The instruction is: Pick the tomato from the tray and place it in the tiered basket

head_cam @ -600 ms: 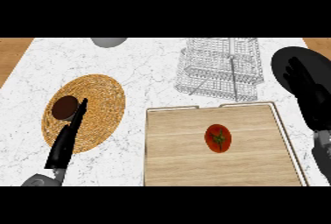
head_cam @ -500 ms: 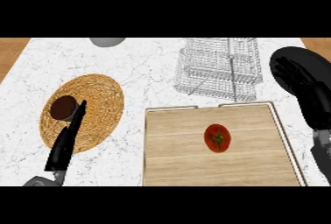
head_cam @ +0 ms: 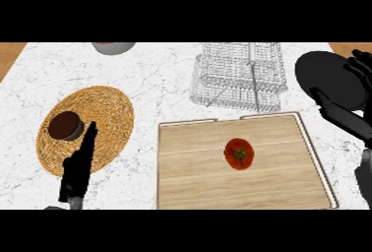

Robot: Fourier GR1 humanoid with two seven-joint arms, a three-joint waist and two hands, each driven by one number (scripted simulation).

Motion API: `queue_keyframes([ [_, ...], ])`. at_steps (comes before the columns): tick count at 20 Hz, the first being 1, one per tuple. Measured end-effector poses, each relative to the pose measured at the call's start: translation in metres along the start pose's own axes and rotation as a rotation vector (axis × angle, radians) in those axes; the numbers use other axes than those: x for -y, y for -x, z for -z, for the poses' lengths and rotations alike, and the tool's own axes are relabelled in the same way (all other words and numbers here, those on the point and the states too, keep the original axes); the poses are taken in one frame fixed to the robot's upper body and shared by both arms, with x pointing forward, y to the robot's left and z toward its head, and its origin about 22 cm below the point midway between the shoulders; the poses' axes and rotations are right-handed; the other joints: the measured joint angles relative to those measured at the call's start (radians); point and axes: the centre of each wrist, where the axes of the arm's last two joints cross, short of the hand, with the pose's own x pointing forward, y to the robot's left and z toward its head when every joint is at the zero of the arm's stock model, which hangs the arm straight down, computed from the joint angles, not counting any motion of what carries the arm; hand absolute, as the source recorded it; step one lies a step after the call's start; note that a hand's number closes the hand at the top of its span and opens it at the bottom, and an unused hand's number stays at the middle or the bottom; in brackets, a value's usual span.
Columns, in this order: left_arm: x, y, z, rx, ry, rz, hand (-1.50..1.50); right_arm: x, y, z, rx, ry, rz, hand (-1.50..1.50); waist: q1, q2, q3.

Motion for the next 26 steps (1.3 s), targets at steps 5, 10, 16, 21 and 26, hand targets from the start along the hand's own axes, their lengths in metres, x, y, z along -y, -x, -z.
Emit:
queue_keyframes([
  [5, 0.009, -0.002, -0.006, -0.007, -0.001, -0.034, 0.00, 0.004, -0.009, -0.045, 0.077, -0.003, 0.064, -1.50, 0.005, 0.001, 0.001],
  [10, 0.007, -0.002, -0.010, -0.016, -0.012, -0.047, 0.00, 0.022, -0.028, -0.079, -0.009, -0.194, -0.093, -1.50, -0.001, 0.000, -0.003],
  [16, 0.005, -0.004, -0.010, -0.025, -0.010, -0.051, 0.00, 0.034, -0.059, -0.093, -0.103, -0.427, -0.419, -1.50, 0.000, 0.002, -0.007],
  [21, 0.005, -0.006, -0.010, -0.024, 0.001, -0.050, 0.00, 0.027, -0.090, -0.102, -0.141, -0.482, -0.681, -1.50, 0.008, 0.003, -0.008],
  [26, 0.009, -0.009, -0.008, -0.028, 0.020, -0.048, 0.00, 0.003, -0.105, -0.111, -0.200, -0.450, -0.796, -1.50, 0.024, 0.006, -0.006],
])
